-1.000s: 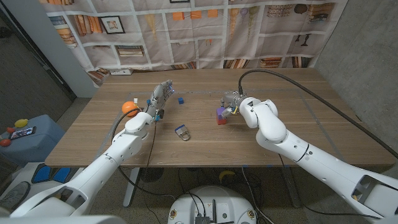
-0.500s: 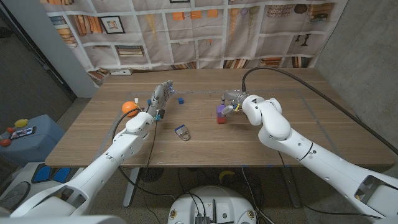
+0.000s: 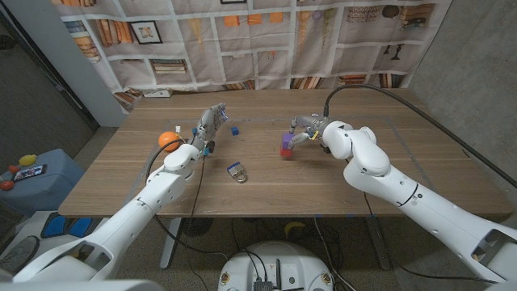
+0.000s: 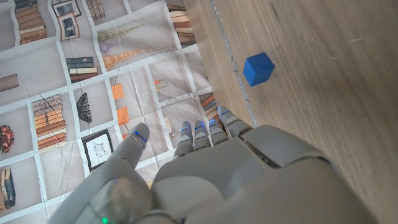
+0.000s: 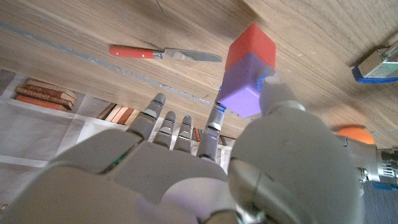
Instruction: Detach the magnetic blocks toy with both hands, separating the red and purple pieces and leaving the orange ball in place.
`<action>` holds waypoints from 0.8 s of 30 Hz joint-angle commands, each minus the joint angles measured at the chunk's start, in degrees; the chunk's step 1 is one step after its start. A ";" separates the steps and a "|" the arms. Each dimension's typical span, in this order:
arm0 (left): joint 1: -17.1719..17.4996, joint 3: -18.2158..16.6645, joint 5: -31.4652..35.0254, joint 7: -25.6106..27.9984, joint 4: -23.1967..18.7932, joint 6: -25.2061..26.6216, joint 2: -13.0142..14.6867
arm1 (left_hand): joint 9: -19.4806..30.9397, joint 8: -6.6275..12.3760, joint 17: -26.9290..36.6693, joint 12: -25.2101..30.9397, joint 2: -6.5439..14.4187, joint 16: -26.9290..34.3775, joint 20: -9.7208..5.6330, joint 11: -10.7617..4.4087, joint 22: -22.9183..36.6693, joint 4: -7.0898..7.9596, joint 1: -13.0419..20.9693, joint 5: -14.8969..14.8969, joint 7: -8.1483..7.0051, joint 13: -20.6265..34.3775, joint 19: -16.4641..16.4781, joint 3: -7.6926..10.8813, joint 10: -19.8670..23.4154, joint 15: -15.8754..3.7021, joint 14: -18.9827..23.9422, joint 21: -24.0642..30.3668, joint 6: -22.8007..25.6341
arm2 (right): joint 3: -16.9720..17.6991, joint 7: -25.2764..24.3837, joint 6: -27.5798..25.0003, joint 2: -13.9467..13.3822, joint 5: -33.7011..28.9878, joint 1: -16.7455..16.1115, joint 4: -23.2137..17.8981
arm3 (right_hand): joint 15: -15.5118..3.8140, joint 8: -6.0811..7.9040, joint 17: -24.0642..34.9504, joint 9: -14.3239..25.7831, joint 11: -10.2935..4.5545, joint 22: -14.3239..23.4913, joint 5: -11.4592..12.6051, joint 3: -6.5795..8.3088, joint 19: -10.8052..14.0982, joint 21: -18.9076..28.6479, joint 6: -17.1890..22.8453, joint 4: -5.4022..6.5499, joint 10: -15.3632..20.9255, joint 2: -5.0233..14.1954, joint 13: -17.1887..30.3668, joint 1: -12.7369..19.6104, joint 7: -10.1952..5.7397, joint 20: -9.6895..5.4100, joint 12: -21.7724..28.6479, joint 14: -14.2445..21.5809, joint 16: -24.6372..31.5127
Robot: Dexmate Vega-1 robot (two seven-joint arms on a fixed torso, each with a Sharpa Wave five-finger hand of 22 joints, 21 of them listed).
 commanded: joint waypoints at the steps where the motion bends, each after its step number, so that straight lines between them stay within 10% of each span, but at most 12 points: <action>1: 1.20 -0.25 0.22 1.14 -3.23 1.91 1.32 | 0.27 0.13 0.09 -0.08 3.97 -0.22 0.24 0.32 0.33 -0.30 -0.48 -0.09 0.18 0.24 0.27 0.54 -0.02 0.24 0.12 -0.16 0.70 | 3.27 -8.34 0.20 -3.11 13.16 -1.37 -1.49 | -0.03 3.52 0.19 0.25 -0.07 0.23 0.50 -0.16 0.54 0.09 5.99 0.23 0.68 2.24 0.09 2.45 -5.38 -0.21 0.32 0.21 0.59; 24: 1.43 0.28 0.39 0.06 -7.74 5.30 3.85 | 0.22 0.24 -0.03 -0.03 3.39 -0.23 0.34 0.48 0.25 -2.03 0.45 -0.43 0.57 0.23 0.36 0.65 0.11 0.27 0.13 -0.21 1.37 | 8.47 -25.64 4.61 -7.55 33.75 -5.54 -1.17 | -0.63 3.92 0.56 -0.47 -0.67 0.25 0.98 -0.66 1.43 0.11 6.74 0.45 2.09 3.56 0.01 3.33 -4.89 -1.05 0.15 0.78 1.00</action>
